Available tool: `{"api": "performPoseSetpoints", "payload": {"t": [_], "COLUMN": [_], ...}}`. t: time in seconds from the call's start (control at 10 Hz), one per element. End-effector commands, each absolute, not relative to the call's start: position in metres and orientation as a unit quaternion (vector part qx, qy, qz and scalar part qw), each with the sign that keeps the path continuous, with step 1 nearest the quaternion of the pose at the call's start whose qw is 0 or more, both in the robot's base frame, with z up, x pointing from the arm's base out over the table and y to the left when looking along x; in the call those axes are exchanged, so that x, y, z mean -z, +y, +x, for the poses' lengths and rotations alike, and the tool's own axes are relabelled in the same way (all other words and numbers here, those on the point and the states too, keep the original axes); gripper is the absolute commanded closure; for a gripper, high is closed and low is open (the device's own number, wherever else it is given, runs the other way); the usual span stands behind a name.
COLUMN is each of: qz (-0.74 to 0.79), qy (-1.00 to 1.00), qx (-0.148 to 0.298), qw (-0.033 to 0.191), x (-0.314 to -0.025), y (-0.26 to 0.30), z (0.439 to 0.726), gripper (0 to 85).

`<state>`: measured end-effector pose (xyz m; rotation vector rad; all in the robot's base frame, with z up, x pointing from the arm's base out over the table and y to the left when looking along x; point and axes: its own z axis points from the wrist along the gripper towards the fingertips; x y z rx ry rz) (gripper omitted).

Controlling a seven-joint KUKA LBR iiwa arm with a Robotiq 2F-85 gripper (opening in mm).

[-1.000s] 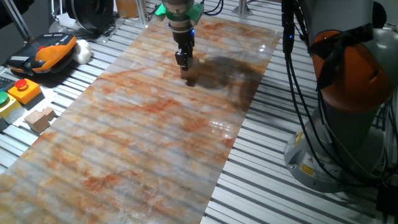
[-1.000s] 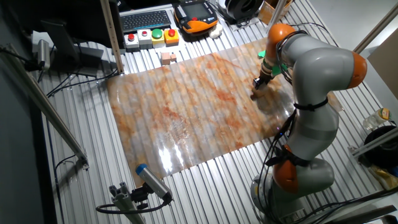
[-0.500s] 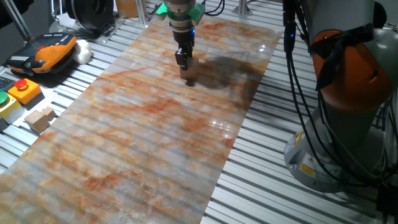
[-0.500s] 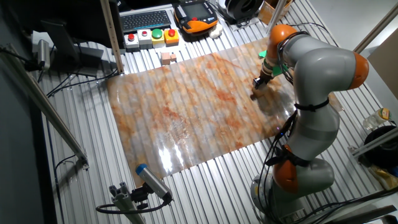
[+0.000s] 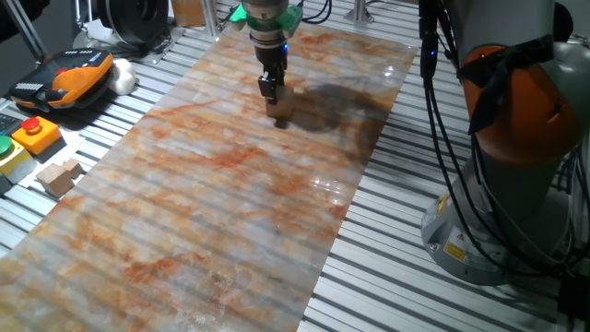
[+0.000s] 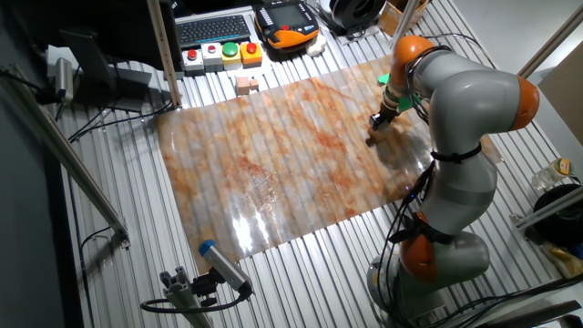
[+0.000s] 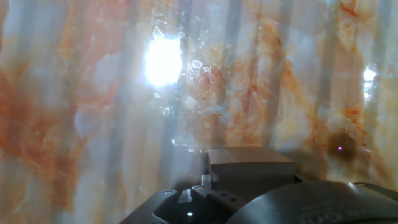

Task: Hold a small block with the gripper and sweep it from left to right on the table

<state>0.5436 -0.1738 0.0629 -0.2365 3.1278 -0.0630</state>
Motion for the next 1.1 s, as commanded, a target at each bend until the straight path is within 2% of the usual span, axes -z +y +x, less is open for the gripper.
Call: {"api": "performPoseSetpoints", "payload": {"t": [0.0,1.0], "qz": [-0.075,-0.070], "qy": [0.997,0.997], "qx": [0.020,0.016], "qw": [0.002,0.001], "x": [-0.0623,-0.0613], "y": [-0.1729,-0.1647], "z": [0.5435,0.5457], "gripper": [85.0,85.0]}}
